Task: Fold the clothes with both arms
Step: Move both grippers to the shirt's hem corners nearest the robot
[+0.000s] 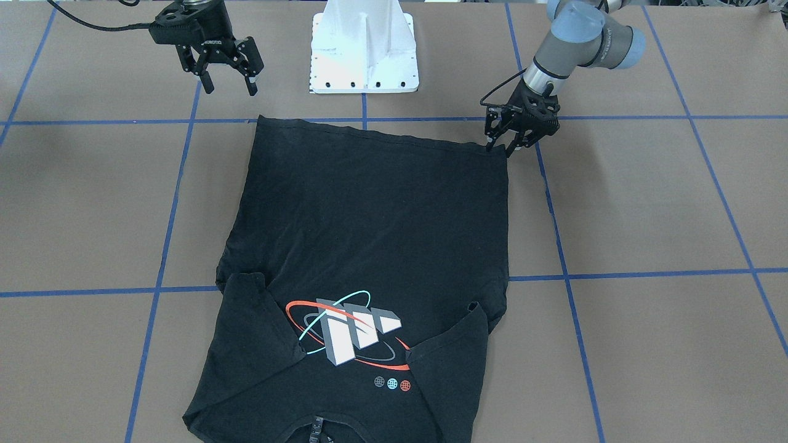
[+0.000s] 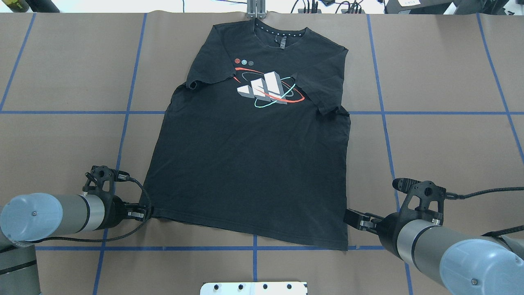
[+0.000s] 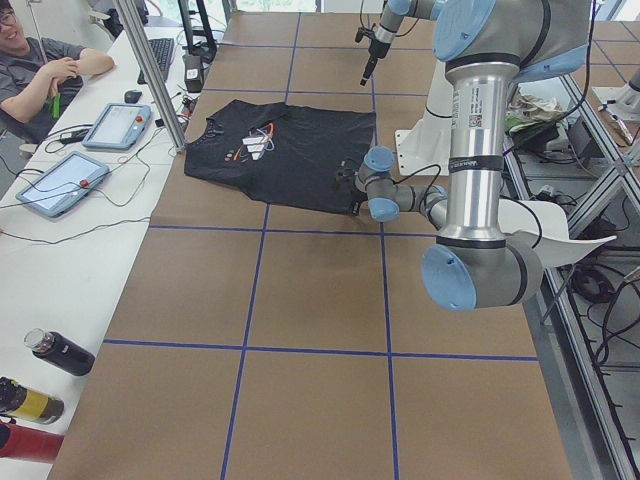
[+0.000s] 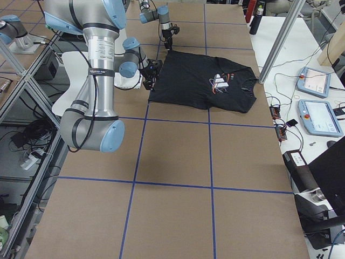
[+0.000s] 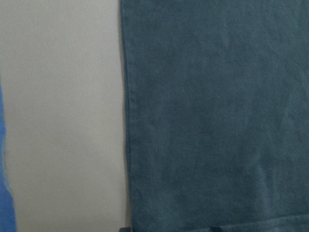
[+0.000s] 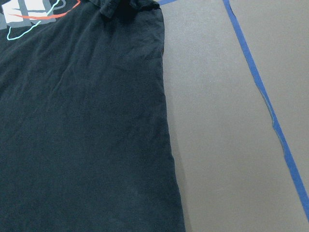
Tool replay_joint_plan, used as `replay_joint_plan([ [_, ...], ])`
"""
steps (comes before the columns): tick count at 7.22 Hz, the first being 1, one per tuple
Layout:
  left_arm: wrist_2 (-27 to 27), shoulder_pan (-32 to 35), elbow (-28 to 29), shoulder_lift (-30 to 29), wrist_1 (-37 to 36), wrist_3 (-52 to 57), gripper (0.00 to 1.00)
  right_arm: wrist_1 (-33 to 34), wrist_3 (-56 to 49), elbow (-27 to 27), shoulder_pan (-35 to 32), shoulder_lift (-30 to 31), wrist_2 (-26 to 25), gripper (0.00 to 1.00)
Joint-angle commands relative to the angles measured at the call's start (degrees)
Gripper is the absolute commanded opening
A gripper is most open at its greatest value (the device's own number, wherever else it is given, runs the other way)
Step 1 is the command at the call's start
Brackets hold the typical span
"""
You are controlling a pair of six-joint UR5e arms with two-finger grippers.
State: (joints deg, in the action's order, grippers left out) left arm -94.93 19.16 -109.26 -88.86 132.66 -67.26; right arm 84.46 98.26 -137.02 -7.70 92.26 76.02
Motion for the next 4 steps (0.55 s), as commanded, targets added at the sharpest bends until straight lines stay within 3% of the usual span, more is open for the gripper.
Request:
replay_joint_plan([
  [1,-0.08,-0.53,-0.42,0.09,-0.03,-0.50,0.29,0.00,0.00,0.09,0.14,0.03,0.00,1.00],
  [2,0.09,-0.53,-0.68,0.09,-0.21,-2.24,0.00,0.00,0.09,0.17,0.32,0.03,0.00,1.00],
  [4,-0.16,-0.53,-3.30,0.17,-0.29,-2.70,0.00,-0.43,2.70,4.02,3.20,-0.67,-4.44,0.96],
])
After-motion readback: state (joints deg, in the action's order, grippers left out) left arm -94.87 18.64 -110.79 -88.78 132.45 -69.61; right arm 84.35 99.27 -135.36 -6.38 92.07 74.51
